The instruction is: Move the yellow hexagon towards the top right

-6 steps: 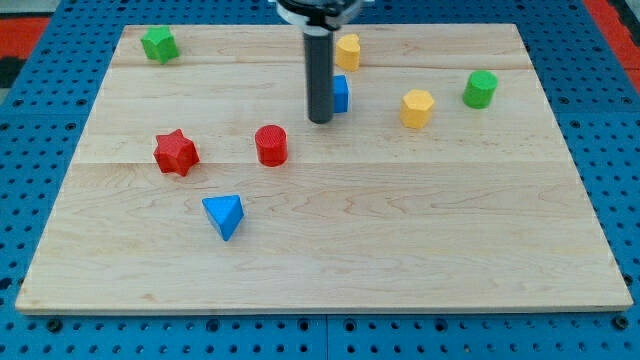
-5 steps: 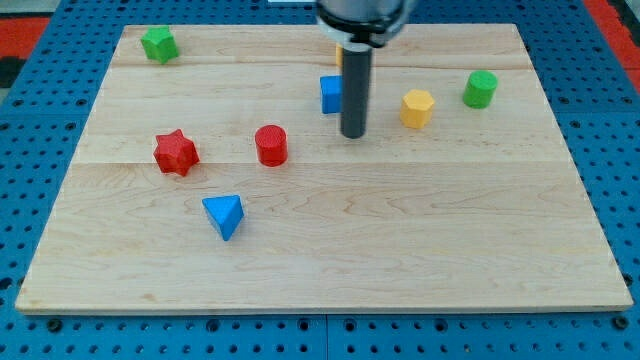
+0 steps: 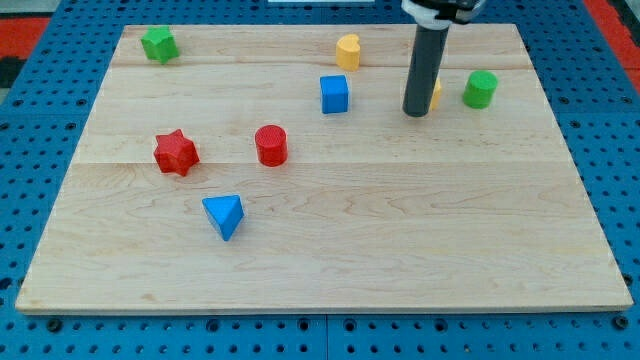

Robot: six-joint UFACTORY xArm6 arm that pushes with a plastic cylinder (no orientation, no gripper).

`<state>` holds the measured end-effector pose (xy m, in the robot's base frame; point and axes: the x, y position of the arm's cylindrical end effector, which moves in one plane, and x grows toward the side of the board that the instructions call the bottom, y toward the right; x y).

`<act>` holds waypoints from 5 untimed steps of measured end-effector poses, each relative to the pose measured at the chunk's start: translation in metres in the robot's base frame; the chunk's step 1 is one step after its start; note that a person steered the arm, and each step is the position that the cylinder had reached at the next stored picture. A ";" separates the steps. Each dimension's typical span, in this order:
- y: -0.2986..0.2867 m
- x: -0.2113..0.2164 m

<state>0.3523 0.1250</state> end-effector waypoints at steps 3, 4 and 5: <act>0.041 -0.061; 0.041 -0.063; 0.041 -0.068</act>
